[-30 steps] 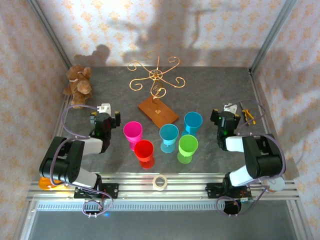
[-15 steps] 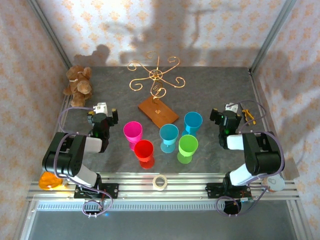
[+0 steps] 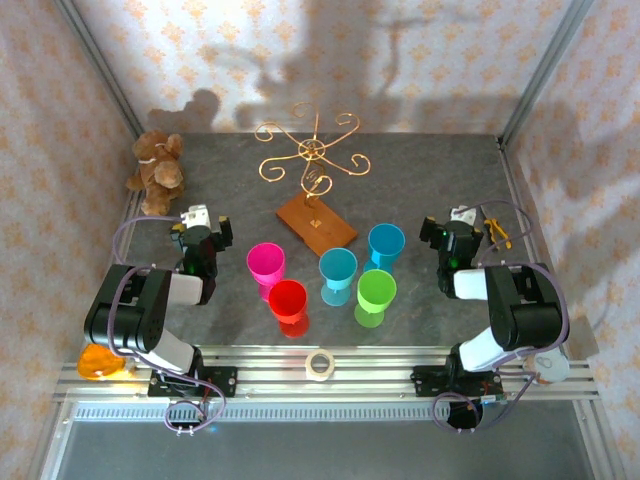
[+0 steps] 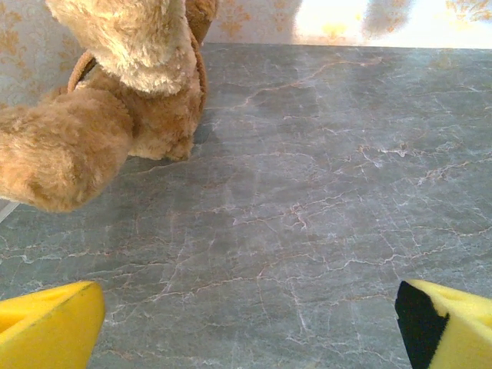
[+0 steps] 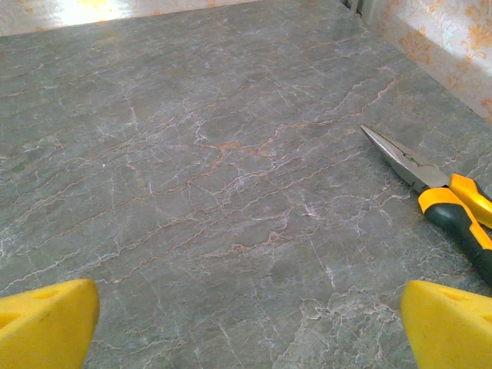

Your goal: Take the wine glass off the wine glass rack

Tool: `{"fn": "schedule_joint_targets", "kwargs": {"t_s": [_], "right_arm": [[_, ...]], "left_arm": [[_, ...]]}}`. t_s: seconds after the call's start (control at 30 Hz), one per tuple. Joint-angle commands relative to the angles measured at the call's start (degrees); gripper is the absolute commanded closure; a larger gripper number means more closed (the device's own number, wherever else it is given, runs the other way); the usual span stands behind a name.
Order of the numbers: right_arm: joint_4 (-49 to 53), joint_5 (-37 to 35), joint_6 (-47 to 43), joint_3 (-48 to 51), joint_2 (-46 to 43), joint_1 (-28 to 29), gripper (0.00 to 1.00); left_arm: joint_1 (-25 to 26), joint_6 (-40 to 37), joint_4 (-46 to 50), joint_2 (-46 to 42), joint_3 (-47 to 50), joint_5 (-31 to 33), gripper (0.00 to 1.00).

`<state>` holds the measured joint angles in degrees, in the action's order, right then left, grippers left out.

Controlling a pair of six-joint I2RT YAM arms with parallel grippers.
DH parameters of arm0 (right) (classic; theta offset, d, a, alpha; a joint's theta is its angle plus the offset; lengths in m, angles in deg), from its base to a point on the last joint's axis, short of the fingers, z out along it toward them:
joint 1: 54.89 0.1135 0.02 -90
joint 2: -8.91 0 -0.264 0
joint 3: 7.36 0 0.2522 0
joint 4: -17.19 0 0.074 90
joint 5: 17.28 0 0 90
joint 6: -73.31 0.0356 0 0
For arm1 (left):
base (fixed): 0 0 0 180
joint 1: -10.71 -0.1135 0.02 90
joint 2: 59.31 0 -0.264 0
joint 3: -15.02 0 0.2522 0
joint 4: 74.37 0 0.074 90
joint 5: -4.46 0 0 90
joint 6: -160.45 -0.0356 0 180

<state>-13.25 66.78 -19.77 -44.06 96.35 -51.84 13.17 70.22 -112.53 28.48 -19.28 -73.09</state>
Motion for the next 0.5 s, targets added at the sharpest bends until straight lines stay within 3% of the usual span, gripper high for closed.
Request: {"fn": "schedule_joint_targets", "kwargs": {"t_s": [0.0, 0.47], "right_arm": [[-0.78, 0.05, 0.33, -1.01, -0.08, -0.15, 0.00], [-0.62, 0.13, 0.30, -1.12, -0.08, -0.15, 0.00]], "left_arm": [[-0.35, 0.58, -1.43, 0.20, -0.60, 1.88, 0.00], [-0.35, 0.58, -1.43, 0.27, -0.58, 1.83, 0.00]]}}
